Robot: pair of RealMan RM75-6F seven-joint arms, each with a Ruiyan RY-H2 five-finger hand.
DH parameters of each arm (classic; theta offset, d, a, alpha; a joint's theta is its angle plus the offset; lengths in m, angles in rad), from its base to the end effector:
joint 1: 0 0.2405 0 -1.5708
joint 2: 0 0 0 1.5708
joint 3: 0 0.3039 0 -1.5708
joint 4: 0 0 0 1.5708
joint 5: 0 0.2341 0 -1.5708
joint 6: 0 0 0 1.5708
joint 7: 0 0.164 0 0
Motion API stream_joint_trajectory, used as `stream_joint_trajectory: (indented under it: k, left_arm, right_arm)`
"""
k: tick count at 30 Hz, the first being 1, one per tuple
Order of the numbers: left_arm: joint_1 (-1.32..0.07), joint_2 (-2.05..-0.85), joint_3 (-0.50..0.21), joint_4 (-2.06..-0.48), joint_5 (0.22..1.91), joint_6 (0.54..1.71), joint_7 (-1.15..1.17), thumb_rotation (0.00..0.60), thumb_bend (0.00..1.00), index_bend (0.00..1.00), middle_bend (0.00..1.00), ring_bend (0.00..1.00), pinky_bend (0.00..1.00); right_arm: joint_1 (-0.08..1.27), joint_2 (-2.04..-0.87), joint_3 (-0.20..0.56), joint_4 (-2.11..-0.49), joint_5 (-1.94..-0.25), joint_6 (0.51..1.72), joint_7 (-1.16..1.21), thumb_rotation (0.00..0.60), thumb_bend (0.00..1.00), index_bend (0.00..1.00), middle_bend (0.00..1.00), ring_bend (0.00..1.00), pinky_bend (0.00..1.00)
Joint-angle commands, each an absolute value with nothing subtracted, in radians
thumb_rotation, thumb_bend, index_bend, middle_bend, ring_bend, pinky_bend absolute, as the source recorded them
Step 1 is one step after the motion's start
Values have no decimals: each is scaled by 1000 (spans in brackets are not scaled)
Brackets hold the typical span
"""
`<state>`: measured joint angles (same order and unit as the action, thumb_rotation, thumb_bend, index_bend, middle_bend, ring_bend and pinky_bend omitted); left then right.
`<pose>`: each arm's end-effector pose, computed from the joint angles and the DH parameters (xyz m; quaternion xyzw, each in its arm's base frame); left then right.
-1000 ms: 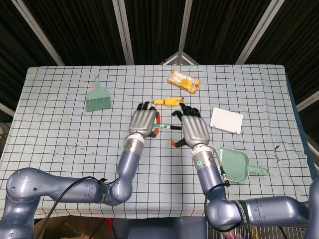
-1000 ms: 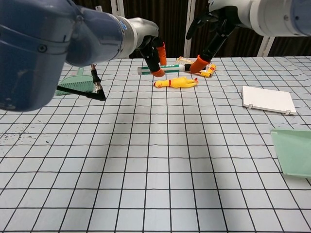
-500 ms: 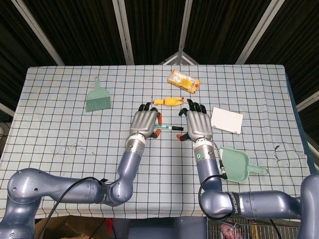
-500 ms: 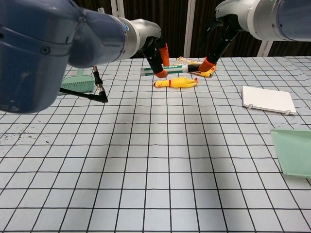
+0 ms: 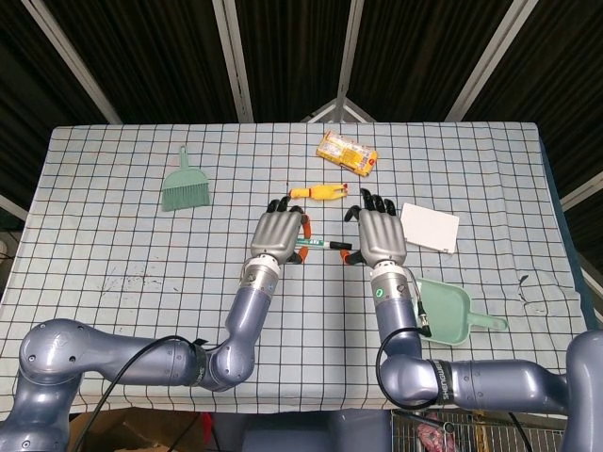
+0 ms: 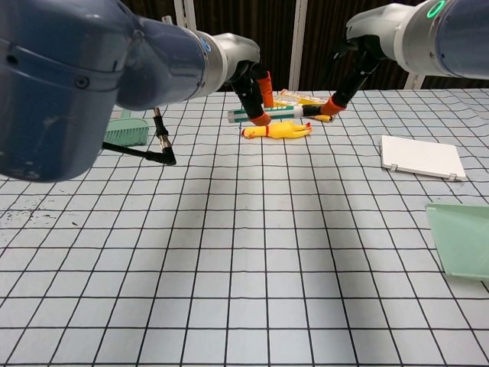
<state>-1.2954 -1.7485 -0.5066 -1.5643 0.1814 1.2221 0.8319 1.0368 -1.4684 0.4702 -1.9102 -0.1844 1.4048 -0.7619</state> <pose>0.0475 0.4373 -0.0759 -0.6735 -0.4819 -0.3556 0.4332 -0.0595 -0.4189 0.0260 0.5903 -0.5283 0.3435 0.5045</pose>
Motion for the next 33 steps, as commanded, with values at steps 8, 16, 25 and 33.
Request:
stream_joint_trajectory:
  k: [8, 16, 25, 33]
  left_arm:
    - [-1292, -1749, -507, -1562, 186, 1217, 826, 600, 575, 629, 224, 0, 0]
    - [-1291, -1751, -507, -1558, 190, 1207, 819, 600, 576, 633, 225, 0, 0]
    - [-1288, -1749, -507, -1561, 194, 1204, 813, 600, 575, 633, 226, 0, 0]
    - [-1285, -1746, -505, -1565, 196, 1202, 808, 600, 575, 633, 226, 0, 0]
  right_arm:
    - [1039, -1471, 468, -1908, -181, 1399, -768, 600, 276, 430, 0, 19, 0]
    - [1046, -1483, 468, -1891, -174, 1392, -773, 600, 293, 476, 0, 23, 0]
    - [1045, -1482, 467, -1891, -166, 1389, -778, 600, 299, 514, 0, 25, 0]
    - [1042, -1481, 465, -1889, -163, 1381, -776, 600, 319, 545, 0, 28, 0]
